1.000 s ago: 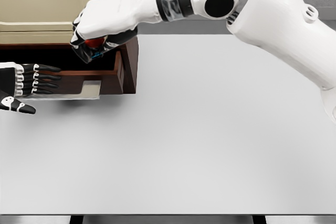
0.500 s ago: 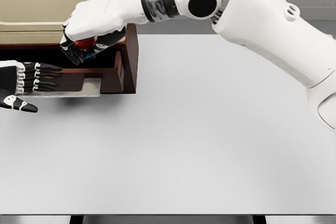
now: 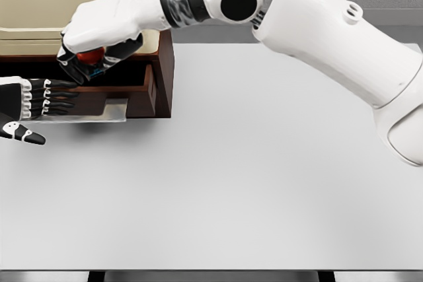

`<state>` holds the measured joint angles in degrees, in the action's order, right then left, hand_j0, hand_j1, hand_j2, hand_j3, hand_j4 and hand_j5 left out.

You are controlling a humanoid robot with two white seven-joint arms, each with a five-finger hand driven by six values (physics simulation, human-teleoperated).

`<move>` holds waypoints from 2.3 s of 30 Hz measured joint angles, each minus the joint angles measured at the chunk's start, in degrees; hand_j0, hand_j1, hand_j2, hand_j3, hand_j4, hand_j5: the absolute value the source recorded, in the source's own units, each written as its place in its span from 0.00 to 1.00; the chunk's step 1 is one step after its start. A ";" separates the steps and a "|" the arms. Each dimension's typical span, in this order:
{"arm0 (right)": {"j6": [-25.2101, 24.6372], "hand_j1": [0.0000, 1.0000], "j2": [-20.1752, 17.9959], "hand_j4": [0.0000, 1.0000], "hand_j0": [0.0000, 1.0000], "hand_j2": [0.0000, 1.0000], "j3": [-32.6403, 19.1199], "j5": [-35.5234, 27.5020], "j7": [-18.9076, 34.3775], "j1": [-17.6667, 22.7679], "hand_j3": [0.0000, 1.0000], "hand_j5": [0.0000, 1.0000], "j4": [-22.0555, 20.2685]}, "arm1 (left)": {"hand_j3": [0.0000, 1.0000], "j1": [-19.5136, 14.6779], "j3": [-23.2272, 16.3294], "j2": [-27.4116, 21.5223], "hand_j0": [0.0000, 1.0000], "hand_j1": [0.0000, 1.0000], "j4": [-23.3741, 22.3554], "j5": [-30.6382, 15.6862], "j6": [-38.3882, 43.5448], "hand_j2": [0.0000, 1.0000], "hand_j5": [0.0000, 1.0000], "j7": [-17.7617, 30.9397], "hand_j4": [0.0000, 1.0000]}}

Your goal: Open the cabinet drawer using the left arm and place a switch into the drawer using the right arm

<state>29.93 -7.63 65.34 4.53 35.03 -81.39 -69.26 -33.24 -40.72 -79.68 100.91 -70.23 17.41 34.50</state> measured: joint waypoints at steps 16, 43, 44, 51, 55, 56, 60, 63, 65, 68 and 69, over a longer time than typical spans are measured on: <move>0.58 0.45 -3.04 0.45 0.45 0.45 -0.22 0.09 0.01 0.53 0.45 0.45 0.57 | 1.00 0.51 0.79 -0.88 1.00 1.00 0.07 -4.22 4.17 1.00 1.00 1.09 1.00; 5.22 1.00 -27.33 1.00 1.00 1.00 -5.97 -3.45 0.01 11.60 1.00 1.00 -6.12 | 1.00 -8.61 -1.28 0.85 1.00 1.00 0.37 -3.54 6.83 1.00 1.00 0.56 1.00; 5.24 1.00 -29.57 1.00 1.00 1.00 -7.01 -3.85 0.01 12.83 1.00 1.00 -6.27 | 1.00 -8.96 -1.29 1.31 1.00 1.00 0.37 -3.65 6.85 1.00 1.00 0.54 1.00; 5.28 1.00 -39.53 1.00 1.00 1.00 -12.03 -4.72 0.01 23.03 1.00 1.00 -6.55 | 1.00 -11.49 -1.31 5.97 1.00 1.00 0.37 -3.88 6.92 1.00 1.00 0.50 1.00; 5.25 1.00 -41.45 1.00 1.00 1.00 -12.80 -4.84 0.00 23.99 1.00 1.00 -6.63 | 1.00 -14.40 -1.34 10.59 1.00 1.00 0.42 -3.91 6.92 1.00 1.00 0.50 1.00; 5.24 1.00 -41.68 1.00 1.00 1.00 -12.87 -4.87 -0.01 24.61 1.00 1.00 -6.57 | 1.00 -15.19 -1.33 11.21 1.00 1.00 0.42 -3.92 6.92 1.00 1.00 0.50 1.00; 5.25 1.00 -42.52 1.00 1.00 1.00 -13.75 -4.83 0.00 25.84 1.00 1.00 -6.39 | 1.00 -15.72 -1.40 12.36 1.00 1.00 0.37 -3.91 7.90 1.00 1.00 0.50 1.00; 5.28 1.00 -42.90 1.00 1.00 1.00 -14.16 -4.75 0.00 30.85 1.00 1.00 -6.22 | 1.00 -16.77 -1.42 12.59 1.00 1.00 0.35 -3.88 11.34 1.00 1.00 0.50 1.00; 5.25 1.00 -43.24 1.00 1.00 1.00 -14.23 -4.76 0.00 31.03 1.00 1.00 -6.14 | 1.00 -18.09 -1.42 12.54 1.00 1.00 0.35 -3.90 13.69 1.00 1.00 0.50 1.00; 5.23 1.00 -43.71 1.00 1.00 1.00 -14.50 -4.79 -0.01 30.94 1.00 1.00 -5.84 | 1.00 -19.23 -1.44 12.34 1.00 1.00 0.35 -3.79 16.04 1.00 1.00 0.50 1.00; 5.23 1.00 -43.80 1.00 1.00 1.00 -14.58 -4.80 -0.01 30.94 1.00 1.00 -5.65 | 1.00 -19.32 -1.45 12.29 1.00 1.00 0.34 -3.70 15.39 1.00 1.00 0.50 1.00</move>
<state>35.16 -51.43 50.77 -0.27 35.02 -50.45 -74.91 -52.56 -42.17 -67.39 101.26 -73.93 32.80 35.00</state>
